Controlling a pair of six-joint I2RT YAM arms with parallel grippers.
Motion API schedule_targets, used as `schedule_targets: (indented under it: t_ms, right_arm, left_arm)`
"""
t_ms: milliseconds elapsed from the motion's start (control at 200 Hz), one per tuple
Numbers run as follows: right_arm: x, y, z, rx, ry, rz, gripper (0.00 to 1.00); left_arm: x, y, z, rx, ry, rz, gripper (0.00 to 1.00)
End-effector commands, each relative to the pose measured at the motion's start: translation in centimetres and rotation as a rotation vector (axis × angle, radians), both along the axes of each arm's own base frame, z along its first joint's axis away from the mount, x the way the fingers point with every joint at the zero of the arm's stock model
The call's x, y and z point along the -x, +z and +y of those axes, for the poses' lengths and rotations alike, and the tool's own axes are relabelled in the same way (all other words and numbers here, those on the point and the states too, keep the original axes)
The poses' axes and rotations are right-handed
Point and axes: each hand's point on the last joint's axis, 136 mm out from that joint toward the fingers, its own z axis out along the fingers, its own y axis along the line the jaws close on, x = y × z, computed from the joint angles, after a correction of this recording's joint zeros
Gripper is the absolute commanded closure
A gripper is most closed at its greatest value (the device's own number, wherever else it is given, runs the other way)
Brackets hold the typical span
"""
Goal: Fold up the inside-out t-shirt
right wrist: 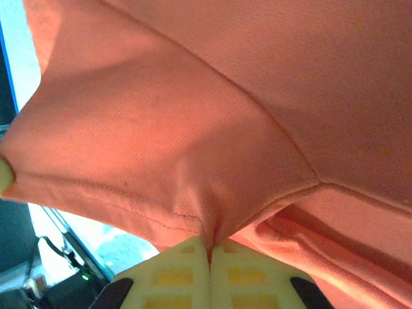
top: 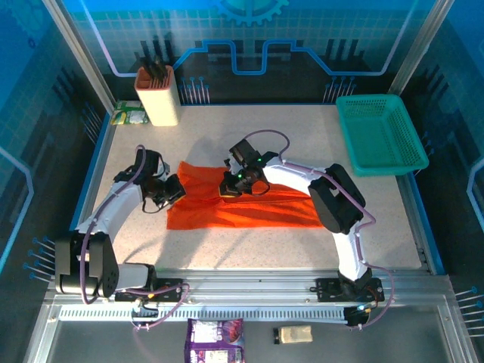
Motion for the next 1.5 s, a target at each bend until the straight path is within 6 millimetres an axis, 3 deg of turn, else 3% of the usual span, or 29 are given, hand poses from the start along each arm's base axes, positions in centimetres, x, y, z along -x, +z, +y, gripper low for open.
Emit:
schedule_targets:
  t_ms: [0, 170, 465, 535, 700, 896, 1076, 1286, 1496]
  right_arm:
    - [0.8, 1.9, 0.3, -0.010, 0.024, -0.023, 1.00]
    - [1.8, 2.0, 0.2, -0.009, 0.035, -0.016, 1.00]
    - [3.2, -2.0, 0.0, 0.026, 0.048, 0.058, 1.00]
    - [3.2, -1.8, -0.1, 0.029, 0.051, 0.055, 0.98]
    - [3.1, -0.4, -0.8, 0.033, 0.052, 0.035, 0.78]
    - [2.2, 2.2, -1.5, 0.017, 0.053, -0.009, 0.71]
    - [0.0, 3.5, -1.6, 0.008, 0.049, -0.049, 0.69]
    - [-4.0, 3.5, -2.4, 0.001, 0.017, -0.079, 0.68]
    - [-7.2, 2.8, -3.7, -0.007, -0.018, -0.082, 0.68]
  left_arm:
    - [1.8, -0.2, 0.1, 0.010, 0.008, 0.051, 1.00]
    - [3.5, -1.1, 0.2, 0.013, 0.029, 0.087, 1.00]
    - [5.8, -6.0, 0.1, 0.027, 0.071, 0.197, 0.98]
    - [5.8, -6.0, 0.2, 0.023, 0.074, 0.201, 0.93]
    - [5.0, -3.7, 0.3, 0.012, 0.064, 0.150, 0.79]
    - [2.1, 0.6, 1.2, -0.040, 0.044, 0.047, 0.70]
    - [-3.0, 2.4, 1.1, -0.037, 0.015, -0.012, 0.73]
    - [-9.1, 1.9, 1.7, -0.082, -0.001, -0.033, 0.81]
    - [-13.0, 0.2, 2.7, -0.146, -0.013, -0.004, 0.85]
